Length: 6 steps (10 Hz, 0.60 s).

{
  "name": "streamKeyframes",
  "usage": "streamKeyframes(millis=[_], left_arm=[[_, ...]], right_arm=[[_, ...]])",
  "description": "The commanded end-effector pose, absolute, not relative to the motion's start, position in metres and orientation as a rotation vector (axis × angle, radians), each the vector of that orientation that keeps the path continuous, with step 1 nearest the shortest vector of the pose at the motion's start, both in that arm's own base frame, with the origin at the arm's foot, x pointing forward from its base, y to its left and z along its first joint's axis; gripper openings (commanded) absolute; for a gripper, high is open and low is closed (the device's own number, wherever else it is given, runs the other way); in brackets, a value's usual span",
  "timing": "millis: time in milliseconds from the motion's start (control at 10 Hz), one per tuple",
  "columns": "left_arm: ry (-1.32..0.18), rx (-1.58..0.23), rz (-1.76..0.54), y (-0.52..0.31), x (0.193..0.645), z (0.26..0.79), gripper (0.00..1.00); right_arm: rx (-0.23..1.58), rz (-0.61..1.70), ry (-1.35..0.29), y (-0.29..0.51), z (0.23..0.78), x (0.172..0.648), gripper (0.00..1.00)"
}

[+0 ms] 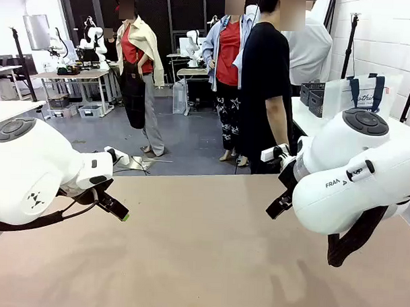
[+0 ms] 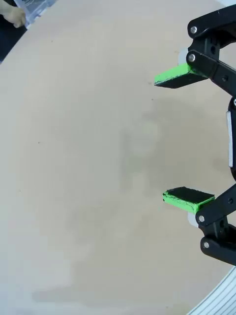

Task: Transfer purchased items from the store into the shopping bag.
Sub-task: Open the Reusable shopping bag in the center of the table.

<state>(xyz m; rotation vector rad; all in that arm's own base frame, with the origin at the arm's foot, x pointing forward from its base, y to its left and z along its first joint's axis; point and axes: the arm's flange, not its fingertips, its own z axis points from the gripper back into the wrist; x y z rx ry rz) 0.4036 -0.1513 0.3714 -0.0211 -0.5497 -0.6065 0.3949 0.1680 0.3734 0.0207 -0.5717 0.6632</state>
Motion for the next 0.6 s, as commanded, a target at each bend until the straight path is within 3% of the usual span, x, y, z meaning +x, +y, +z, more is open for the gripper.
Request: streamKeyframes(millis=[0,500], left_arm=[[-0.550,-0.021,-0.607,-0.1513,0.4035,0.3714,1.00],[-0.550,-0.021,-0.607,-0.1513,0.4035,0.3714,1.00]], right_arm=[[0.021,0.663,-0.572,0.1681,0.3734,0.3949,1.00],[0.021,0.663,-0.572,0.1681,0.3734,0.3949,1.00]])
